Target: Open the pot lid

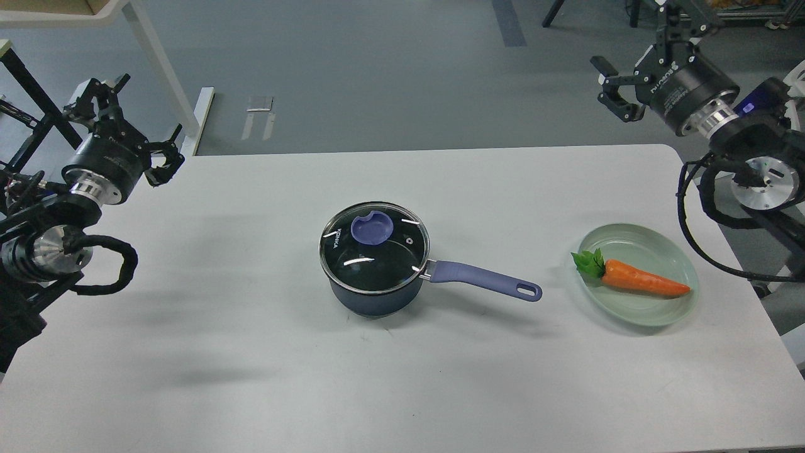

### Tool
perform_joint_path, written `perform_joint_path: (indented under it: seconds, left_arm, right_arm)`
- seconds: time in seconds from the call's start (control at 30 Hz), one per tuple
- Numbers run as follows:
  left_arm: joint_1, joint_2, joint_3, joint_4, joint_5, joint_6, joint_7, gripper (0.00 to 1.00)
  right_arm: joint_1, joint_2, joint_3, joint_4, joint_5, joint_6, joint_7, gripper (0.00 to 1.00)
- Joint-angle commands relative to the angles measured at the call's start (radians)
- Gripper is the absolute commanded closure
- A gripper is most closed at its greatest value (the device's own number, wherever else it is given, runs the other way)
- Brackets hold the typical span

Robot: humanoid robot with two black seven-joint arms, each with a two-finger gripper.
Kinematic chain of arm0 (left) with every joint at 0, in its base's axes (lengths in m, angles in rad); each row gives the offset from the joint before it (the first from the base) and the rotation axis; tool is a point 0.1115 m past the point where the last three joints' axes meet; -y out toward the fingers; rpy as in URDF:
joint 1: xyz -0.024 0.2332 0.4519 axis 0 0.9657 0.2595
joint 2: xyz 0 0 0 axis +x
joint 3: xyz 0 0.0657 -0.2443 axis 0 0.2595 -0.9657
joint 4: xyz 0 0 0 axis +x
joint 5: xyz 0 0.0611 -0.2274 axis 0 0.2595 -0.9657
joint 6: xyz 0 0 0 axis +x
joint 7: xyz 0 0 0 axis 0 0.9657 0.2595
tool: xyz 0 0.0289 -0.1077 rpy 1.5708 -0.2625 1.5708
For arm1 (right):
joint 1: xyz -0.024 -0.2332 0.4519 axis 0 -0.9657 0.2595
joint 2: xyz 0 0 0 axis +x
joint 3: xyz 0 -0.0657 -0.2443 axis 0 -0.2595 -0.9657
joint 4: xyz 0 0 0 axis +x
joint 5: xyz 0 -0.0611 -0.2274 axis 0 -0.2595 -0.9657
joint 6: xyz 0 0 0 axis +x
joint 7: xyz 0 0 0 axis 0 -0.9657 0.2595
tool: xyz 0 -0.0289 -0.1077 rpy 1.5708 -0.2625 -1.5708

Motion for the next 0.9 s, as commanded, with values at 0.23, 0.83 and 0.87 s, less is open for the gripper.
perform_joint_path:
  seconds: [0.23, 0.83, 0.87]
  left_arm:
    - [-0.015, 0.017, -0.003, -0.014, 0.230, 0.096, -0.004, 0.01]
    - [-0.016, 0.056, -0.003, -0.087, 0.243, 0.134, -0.004, 0.01]
    - [-0.018, 0.056, -0.003, -0.087, 0.243, 0.134, -0.005, 0.01]
  right_arm:
    - [0.215, -0.036, -0.323, 0.245, -0.658, -0.102, 0.003, 0.00]
    - [0.299, 0.114, -0.740, 0.343, -1.469, -0.221, 0.012, 0.07]
    - [0.299, 0.123, -0.757, 0.339, -1.477, -0.231, 0.012, 0.08]
